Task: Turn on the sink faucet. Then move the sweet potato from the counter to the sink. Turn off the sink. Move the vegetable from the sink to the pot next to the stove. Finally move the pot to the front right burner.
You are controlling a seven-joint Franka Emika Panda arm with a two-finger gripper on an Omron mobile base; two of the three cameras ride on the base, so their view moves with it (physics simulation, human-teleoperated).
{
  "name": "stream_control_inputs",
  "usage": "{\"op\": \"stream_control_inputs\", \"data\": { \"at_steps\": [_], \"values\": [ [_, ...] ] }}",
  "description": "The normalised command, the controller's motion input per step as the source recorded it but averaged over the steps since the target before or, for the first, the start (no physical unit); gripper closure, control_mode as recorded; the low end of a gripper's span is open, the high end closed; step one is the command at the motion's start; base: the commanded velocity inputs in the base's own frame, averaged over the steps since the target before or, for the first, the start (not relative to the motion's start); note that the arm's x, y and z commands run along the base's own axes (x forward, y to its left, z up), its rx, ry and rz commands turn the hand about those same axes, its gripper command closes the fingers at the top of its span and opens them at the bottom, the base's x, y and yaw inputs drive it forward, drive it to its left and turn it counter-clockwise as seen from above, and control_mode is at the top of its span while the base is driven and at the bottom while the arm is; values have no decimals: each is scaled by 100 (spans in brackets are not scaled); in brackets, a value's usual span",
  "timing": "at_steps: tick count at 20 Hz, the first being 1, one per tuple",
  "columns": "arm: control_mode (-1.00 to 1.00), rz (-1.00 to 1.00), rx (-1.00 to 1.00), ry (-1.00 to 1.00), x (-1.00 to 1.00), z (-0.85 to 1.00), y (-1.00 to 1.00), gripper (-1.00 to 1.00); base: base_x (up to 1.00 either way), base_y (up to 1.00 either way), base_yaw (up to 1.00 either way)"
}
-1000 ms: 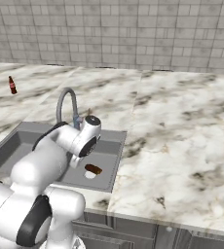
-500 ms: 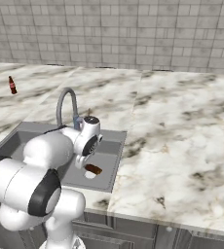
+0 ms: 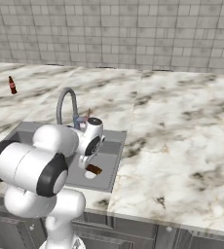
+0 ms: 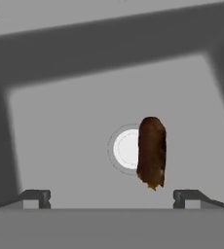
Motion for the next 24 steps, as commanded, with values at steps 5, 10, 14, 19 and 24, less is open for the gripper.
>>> {"op": "stream_control_inputs", "data": {
  "at_steps": [5, 10, 14, 19, 24],
  "values": [
    [-100, 0, 0, 4, 29, -13, 0, -100, 0, 0, 0],
    [-100, 0, 0, 4, 26, -13, 0, -100, 0, 0, 0],
    [-100, 0, 0, 3, 12, -17, 0, -100, 0, 0, 0],
    [-100, 0, 0, 0, 0, -26, 0, -100, 0, 0, 0],
    [-100, 0, 0, 0, 4, -25, 0, -100, 0, 0, 0]
  ]
}}
